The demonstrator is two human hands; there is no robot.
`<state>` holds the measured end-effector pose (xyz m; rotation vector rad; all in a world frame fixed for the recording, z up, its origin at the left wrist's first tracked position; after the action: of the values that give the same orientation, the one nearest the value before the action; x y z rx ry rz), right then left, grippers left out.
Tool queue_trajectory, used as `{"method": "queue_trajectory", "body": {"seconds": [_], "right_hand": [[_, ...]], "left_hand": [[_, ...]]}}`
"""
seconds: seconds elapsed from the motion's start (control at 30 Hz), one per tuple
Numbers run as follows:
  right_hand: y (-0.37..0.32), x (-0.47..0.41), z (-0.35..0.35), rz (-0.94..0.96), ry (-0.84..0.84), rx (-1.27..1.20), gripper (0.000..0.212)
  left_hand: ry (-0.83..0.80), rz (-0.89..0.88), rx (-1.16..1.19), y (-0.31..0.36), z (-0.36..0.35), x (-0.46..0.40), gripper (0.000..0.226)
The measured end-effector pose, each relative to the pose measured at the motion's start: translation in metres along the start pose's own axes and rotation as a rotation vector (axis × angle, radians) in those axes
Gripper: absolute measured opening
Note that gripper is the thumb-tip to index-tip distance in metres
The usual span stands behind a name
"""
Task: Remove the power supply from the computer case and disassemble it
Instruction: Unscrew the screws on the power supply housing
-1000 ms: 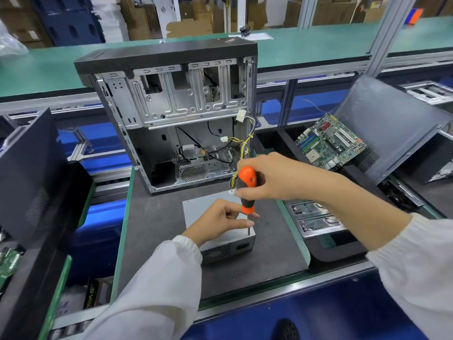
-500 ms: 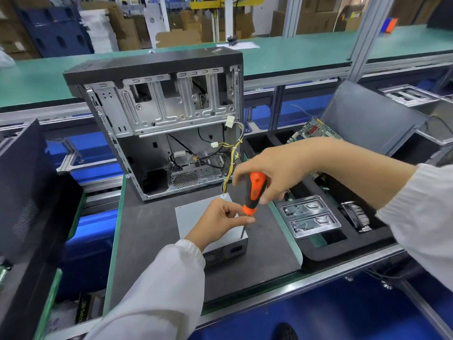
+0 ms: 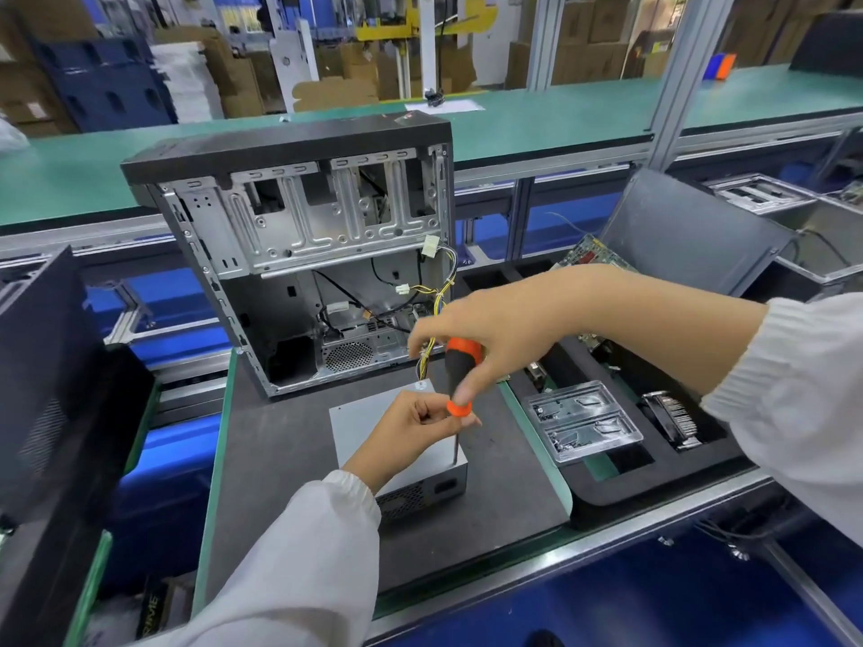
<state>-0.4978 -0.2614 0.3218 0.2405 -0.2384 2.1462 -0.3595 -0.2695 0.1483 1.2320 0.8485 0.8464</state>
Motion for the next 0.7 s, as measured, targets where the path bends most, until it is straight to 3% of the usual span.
{"method": "queue_trajectory", "body": {"seconds": [0.1, 0.17, 0.23, 0.3, 0.37, 0.47, 0.53, 0.6, 0.63, 0.7], "right_hand": [[-0.006, -0.004, -0.006, -0.194, 0.175, 0.247, 0.066], [-0.007, -0.008, -0.011, -0.14, 0.213, 0.356, 0.053], [-0.005, -0.006, -0.007, -0.064, 0.088, 0.225, 0.023], [-0.001, 0.0, 0.003, -0.019, -0.043, 0.079, 0.044], [-0.001, 0.001, 0.007, -0.052, -0.022, 0.072, 0.06], [-0.009, -0.003, 0.0, -0.181, 0.103, 0.182, 0.059], [-0.012, -0.008, -0.003, -0.141, 0.177, 0.315, 0.05], [-0.01, -0.009, 0.0, -0.048, 0.112, 0.304, 0.023], [-0.008, -0.008, 0.003, -0.026, 0.034, 0.236, 0.023], [-0.003, -0.004, 0.008, -0.027, -0.075, 0.13, 0.05]], "left_hand": [[0.009, 0.011, 0.021, -0.001, 0.001, 0.002, 0.017], [-0.006, 0.029, 0.034, -0.002, 0.002, 0.001, 0.011], [0.007, 0.047, 0.043, -0.003, 0.003, -0.001, 0.01], [0.015, 0.065, 0.033, -0.002, 0.002, -0.002, 0.006], [0.031, 0.074, 0.049, 0.0, 0.0, -0.003, 0.014], [0.04, 0.087, 0.099, 0.002, 0.0, -0.003, 0.006], [0.034, 0.095, 0.096, -0.001, 0.002, -0.003, 0.009], [0.017, 0.104, 0.081, -0.002, 0.003, -0.004, 0.007], [0.007, 0.102, 0.068, -0.002, 0.004, -0.004, 0.004], [-0.002, 0.088, 0.054, -0.002, 0.003, -0.004, 0.008]]}}
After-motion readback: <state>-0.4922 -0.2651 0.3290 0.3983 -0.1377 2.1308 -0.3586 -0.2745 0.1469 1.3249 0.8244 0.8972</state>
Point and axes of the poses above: each hand's wrist, its own x-axis away from the middle knuckle, its own z-axis out of the back of the hand, y = z × x, the point moved 1 cm from there along -x, towards the middle knuckle, and after that the axes turned 12 degrees about y, right-handed, at the moved point
